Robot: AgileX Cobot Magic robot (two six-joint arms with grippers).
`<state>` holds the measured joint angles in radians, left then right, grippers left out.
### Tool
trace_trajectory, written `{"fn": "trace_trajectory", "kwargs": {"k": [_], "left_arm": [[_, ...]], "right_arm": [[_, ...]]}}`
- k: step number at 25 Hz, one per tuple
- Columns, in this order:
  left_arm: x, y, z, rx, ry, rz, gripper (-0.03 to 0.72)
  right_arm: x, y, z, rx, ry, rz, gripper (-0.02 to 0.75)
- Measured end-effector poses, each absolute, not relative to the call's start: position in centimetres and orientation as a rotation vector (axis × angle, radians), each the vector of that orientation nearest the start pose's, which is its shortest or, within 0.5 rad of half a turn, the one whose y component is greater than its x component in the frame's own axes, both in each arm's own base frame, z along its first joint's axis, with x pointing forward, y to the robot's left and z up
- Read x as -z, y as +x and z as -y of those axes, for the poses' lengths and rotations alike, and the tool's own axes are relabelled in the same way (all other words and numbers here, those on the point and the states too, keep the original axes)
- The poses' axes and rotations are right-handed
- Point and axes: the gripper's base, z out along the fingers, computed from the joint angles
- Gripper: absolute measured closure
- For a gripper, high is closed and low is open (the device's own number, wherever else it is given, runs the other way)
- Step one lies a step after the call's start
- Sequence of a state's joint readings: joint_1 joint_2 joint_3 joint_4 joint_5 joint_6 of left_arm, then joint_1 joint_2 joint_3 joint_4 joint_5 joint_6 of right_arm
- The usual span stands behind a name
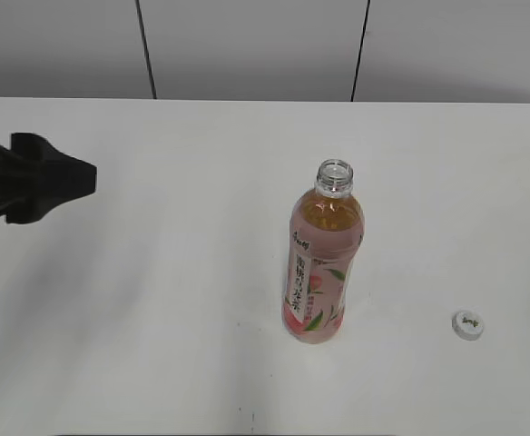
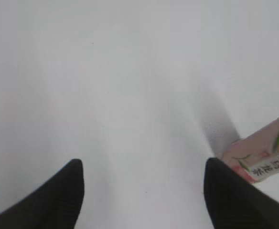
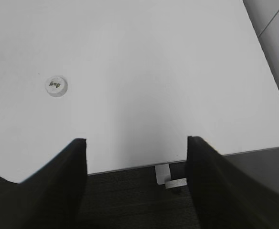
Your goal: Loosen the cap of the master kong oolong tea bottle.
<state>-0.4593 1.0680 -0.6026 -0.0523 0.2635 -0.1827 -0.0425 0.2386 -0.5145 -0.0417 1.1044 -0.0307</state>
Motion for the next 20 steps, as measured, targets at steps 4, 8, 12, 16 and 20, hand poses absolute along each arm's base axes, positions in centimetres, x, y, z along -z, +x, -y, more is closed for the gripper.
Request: {"fn": "trace_trajectory", "kwargs": {"k": [4, 8, 12, 16, 20], "left_arm": [[-27.6, 16.5, 8.2, 0.355, 0.304, -2.248, 0.219], [-28.7, 13.6, 6.6, 0.317, 0.327, -2.281, 0.219], [-29.4, 10.5, 4.8, 0.258, 0.347, -2.309, 0.219], [-29.8, 8.1, 3.4, 0.228, 0.354, -2.318, 0.219], [-29.5, 6.1, 2.6, 0.204, 0.460, -2.280, 0.219]], "right_arm": [[-27.5, 2.8, 0.4, 0.085, 0.015, -2.313, 0.246], [-27.5, 2.8, 0.4, 0.084, 0.016, -2.313, 0.246], [-27.5, 2.8, 0.4, 0.081, 0.016, -2.313, 0.246], [-27.5, 2.8, 0.4, 0.081, 0.017, -2.313, 0.246], [-27.5, 2.8, 0.4, 0.080, 0.019, -2.313, 0.246]]}}
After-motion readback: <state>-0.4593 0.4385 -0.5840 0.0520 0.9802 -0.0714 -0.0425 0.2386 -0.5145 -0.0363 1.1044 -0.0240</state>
